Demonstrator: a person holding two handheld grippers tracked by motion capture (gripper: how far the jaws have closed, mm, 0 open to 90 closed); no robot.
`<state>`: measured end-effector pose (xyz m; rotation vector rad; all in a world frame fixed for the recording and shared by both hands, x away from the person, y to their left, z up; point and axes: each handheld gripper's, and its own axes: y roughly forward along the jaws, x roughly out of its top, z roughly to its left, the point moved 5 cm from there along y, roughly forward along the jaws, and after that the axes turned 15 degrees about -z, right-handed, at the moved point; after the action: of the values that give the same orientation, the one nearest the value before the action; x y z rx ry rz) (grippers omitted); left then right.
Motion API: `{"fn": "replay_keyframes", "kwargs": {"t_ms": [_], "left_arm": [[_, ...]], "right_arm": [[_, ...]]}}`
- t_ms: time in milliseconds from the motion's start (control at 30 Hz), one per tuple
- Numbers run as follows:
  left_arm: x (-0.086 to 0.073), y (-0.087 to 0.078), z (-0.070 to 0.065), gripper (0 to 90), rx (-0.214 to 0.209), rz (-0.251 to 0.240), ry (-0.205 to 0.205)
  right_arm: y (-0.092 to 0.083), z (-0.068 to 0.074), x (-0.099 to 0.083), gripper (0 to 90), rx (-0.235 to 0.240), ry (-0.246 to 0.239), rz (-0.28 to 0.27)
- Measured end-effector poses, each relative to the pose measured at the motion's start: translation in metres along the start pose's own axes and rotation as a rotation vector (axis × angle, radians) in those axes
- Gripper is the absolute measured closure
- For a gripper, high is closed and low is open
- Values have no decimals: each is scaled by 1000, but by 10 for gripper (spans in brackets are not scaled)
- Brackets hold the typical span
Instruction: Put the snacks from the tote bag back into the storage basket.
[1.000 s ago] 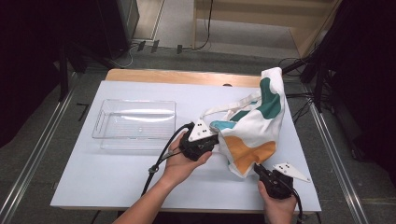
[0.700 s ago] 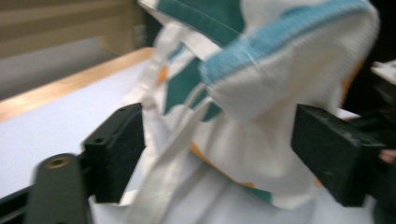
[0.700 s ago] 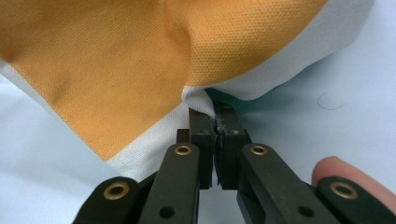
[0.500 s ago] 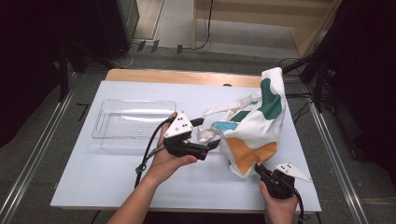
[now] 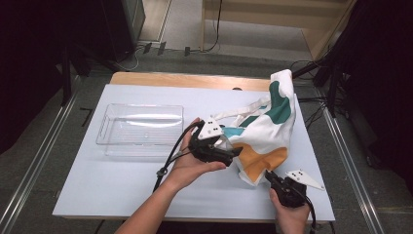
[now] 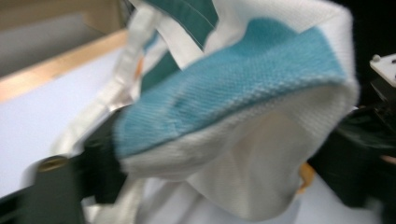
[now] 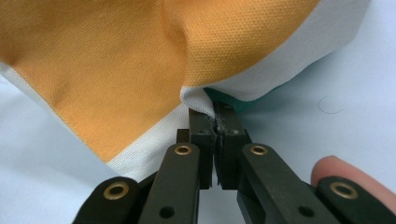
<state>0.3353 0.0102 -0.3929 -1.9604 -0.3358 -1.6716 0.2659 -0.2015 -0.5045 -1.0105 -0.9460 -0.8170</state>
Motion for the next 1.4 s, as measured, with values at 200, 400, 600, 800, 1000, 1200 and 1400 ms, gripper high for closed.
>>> {"fn": "replay_keyframes", "kwargs": {"t_ms": [200,400,600,800,1000,1200,1400], "left_arm": [[-1,6,-18,789,-126,34,34],[0,4,-34,867,-141,27,55],[3,3,-60,870,-199,12,51],[1,22,-89,864,-168,-11,52],[3,49,-83,861,-102,-20,0],[4,58,-84,807,-76,-22,-17],[12,47,-76,759,-44,-57,-30]], "right_arm": [[1,-3,0,888,0,-11,8],[0,-6,2,887,-7,-18,8],[-1,-21,16,883,-18,-70,-73],[-1,-42,24,815,-59,-86,-142],[-31,-56,32,494,-157,22,-218],[-62,-33,50,417,-77,-7,-387],[-60,-1,37,203,-14,-75,-340]]}}
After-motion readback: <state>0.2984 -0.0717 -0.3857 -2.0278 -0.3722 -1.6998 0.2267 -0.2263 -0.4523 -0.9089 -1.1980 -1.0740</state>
